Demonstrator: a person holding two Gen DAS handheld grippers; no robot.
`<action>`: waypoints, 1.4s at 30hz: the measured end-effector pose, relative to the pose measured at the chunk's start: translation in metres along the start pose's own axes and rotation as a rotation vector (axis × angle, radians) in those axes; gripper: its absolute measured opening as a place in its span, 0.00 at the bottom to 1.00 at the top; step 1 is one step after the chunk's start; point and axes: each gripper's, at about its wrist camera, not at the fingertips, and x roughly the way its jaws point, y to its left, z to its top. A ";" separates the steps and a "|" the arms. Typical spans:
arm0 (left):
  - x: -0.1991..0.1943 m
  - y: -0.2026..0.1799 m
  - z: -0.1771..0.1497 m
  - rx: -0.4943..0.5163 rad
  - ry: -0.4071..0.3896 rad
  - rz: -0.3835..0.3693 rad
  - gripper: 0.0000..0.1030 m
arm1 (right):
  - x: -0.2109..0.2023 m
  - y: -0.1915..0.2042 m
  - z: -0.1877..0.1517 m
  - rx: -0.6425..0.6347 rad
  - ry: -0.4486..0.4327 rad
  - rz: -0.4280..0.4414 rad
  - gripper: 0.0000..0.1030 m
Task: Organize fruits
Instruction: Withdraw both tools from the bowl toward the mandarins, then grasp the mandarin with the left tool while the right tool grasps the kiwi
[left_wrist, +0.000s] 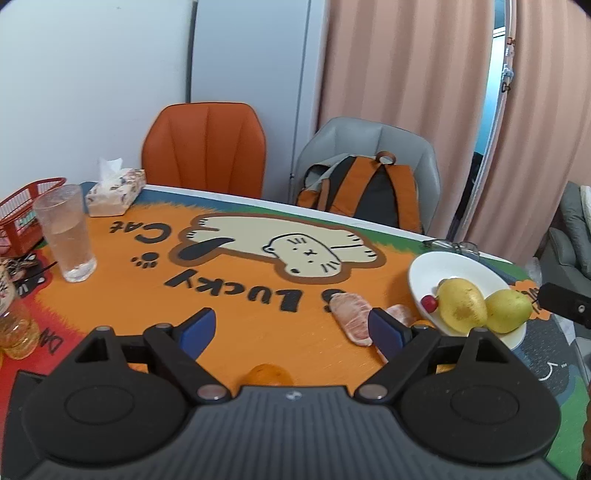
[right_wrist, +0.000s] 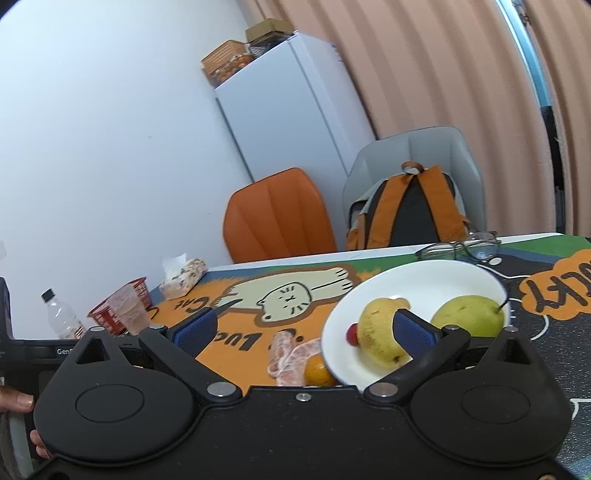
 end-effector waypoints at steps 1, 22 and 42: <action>-0.002 0.003 -0.002 -0.001 0.003 0.005 0.86 | 0.000 0.002 0.000 -0.003 0.004 0.004 1.00; 0.013 0.028 -0.030 -0.026 0.064 0.023 0.85 | 0.039 0.027 -0.046 -0.126 0.225 0.001 0.81; 0.069 0.036 -0.052 -0.071 0.153 0.010 0.72 | 0.073 0.020 -0.066 -0.122 0.319 -0.042 0.57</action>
